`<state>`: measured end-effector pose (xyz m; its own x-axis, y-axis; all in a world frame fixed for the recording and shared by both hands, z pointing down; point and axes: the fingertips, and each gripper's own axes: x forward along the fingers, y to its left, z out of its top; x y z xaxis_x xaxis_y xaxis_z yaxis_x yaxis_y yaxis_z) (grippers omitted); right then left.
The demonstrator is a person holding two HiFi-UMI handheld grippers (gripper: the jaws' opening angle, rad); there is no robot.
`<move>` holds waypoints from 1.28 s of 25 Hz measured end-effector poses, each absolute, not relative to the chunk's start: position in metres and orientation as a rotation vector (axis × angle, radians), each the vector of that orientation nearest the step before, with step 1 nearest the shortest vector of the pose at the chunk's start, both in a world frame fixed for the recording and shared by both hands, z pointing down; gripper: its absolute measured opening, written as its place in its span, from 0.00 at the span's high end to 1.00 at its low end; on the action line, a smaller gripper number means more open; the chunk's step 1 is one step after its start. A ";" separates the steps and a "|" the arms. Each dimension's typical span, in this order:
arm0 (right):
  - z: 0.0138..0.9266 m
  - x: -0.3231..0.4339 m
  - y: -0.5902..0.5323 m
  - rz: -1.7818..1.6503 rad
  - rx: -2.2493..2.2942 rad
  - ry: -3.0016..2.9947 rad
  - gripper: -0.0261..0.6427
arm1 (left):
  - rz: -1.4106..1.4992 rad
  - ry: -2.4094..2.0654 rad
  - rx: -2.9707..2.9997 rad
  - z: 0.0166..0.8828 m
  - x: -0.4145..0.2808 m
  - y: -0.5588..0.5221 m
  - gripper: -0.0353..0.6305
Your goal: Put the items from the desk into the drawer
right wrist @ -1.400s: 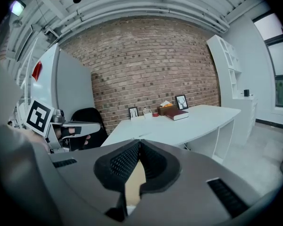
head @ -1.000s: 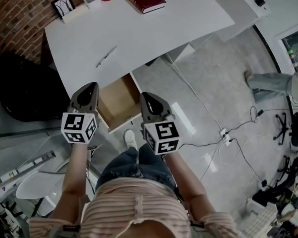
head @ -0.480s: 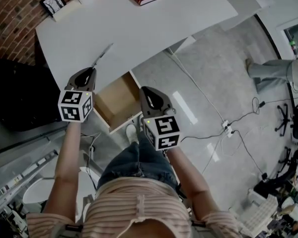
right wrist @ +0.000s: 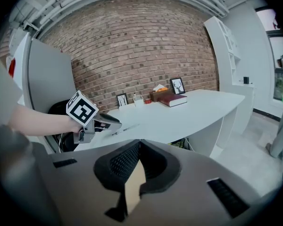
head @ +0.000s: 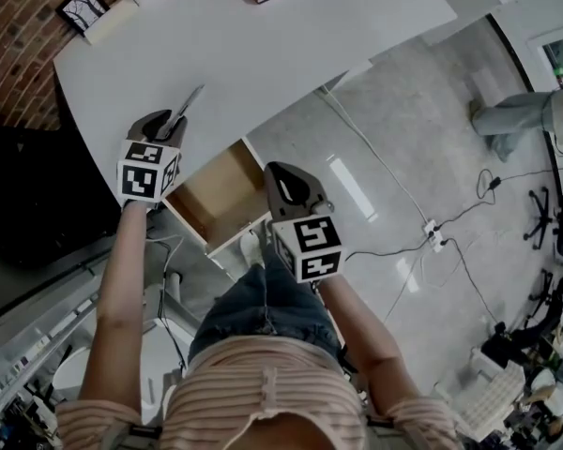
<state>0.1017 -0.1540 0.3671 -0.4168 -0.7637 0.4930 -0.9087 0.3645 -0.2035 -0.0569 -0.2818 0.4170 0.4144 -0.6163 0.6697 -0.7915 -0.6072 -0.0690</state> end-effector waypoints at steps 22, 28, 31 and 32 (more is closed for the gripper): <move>0.416 0.075 -0.247 0.655 1.143 -2.263 0.94 | 1.185 -1.025 2.285 0.465 -0.039 -0.322 0.76; 0.421 0.068 -0.255 0.636 1.073 -2.261 0.94 | 1.167 -0.985 2.267 0.464 -0.032 -0.320 0.80; 0.422 0.064 -0.259 0.640 1.065 -2.266 0.94 | 1.141 -0.986 2.252 0.465 -0.034 -0.320 0.81; 0.423 0.062 -0.260 0.641 1.062 -2.268 0.94 | 1.132 -0.987 2.245 0.465 -0.035 -0.321 0.81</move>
